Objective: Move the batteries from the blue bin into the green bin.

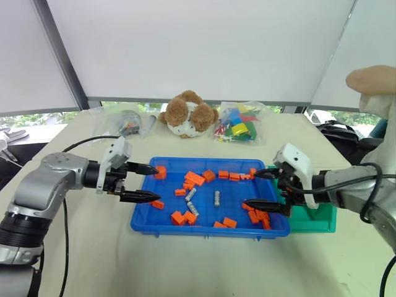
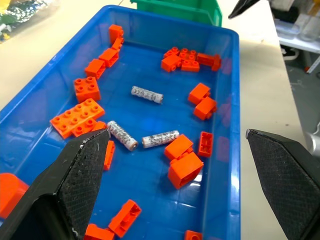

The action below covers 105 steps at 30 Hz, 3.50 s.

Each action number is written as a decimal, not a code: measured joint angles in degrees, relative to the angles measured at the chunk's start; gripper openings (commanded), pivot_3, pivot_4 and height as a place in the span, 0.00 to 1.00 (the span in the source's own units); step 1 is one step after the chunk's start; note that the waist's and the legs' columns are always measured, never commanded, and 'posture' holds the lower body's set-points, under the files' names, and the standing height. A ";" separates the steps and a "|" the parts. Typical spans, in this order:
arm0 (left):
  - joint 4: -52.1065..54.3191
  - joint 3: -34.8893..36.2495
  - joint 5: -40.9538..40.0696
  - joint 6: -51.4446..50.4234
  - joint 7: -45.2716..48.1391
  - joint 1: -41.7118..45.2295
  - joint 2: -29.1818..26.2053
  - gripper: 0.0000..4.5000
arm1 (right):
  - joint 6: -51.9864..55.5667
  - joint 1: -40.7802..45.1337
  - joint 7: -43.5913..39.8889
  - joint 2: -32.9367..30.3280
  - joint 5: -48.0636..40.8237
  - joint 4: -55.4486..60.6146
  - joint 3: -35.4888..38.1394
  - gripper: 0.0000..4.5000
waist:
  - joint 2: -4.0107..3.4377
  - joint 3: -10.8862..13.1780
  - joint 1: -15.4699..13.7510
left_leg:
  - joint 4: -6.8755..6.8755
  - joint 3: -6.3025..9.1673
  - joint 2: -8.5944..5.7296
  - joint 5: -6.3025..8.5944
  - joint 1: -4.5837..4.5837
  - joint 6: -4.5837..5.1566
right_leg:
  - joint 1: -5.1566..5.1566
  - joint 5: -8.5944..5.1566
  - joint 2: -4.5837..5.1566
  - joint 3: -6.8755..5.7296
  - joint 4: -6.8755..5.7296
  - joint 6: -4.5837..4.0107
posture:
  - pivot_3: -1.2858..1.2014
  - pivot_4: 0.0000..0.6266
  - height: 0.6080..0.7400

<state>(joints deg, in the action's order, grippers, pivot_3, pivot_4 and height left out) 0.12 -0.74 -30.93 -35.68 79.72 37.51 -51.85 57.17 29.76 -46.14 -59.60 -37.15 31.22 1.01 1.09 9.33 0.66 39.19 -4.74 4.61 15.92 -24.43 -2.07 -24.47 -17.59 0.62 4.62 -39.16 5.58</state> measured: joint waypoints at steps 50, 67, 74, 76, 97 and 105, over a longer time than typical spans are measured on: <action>1.71 1.61 -0.23 0.20 -2.97 -1.26 0.34 1.00 | 9.94 17.54 24.43 43.75 22.17 -29.97 -23.02 0.99 | 0.01 0.00 0.33 | -0.02 -0.04 0.01 -0.03 -0.03 -0.05 | -0.09 0.00 0.01 -0.03 -0.12 0.00 | 0.52 0.24 0.95; 3.34 2.17 -0.70 0.01 -4.99 -3.39 -0.04 1.00 | 4.22 20.04 24.04 50.34 28.21 -40.94 -24.15 0.99 | 0.00 0.00 0.58 | -0.04 -0.02 0.01 -0.03 -0.02 -0.05 | -0.10 0.00 -0.01 -0.04 -0.13 0.00 | 0.52 0.24 0.95; 4.18 2.79 -0.98 -0.25 -5.30 -4.28 -1.19 1.00 | 2.54 20.17 23.33 51.23 29.70 -42.27 -24.14 0.99 | 0.00 0.00 0.57 | -0.04 -0.03 0.02 -0.03 -0.02 -0.06 | -0.10 0.00 -0.01 -0.05 -0.13 0.00 | 0.52 0.24 0.95; 4.62 2.80 -1.06 -0.30 -5.44 -4.30 -1.21 1.00 | 2.36 20.17 23.13 51.39 30.02 -42.43 -24.14 0.99 | 0.00 0.00 0.57 | -0.04 -0.03 0.01 -0.03 -0.02 -0.06 | -0.10 0.00 -0.01 -0.05 -0.13 0.00 | 0.52 0.24 0.95; 3.52 2.06 -0.91 0.05 -5.03 -2.73 -0.22 1.00 | 18.07 19.16 19.23 34.32 25.89 -16.62 -7.88 0.48 | 0.00 0.00 -0.01 | -0.05 -0.02 -0.01 -0.02 -0.07 -0.05 | -0.10 0.00 0.03 -0.06 -0.06 0.00 | 0.52 0.24 0.95; 1.02 -0.15 0.21 1.42 -3.90 -0.30 2.29 1.00 | 20.40 8.71 16.39 12.72 25.49 -10.61 5.37 0.48 | 0.01 -0.01 0.32 | -0.09 -0.05 -0.02 -0.01 -0.03 -0.01 | -0.09 0.00 -0.01 0.01 0.02 -0.01 | 0.52 0.24 0.95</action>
<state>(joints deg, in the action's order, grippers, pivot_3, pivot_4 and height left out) 1.14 -0.89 -30.72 -34.26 75.82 37.21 -49.55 77.56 38.47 -29.75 -46.89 -11.67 20.61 6.38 1.09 9.33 0.98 39.10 -4.79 4.60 15.92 -24.46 -2.09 -24.56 -17.59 0.61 4.63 -39.14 5.57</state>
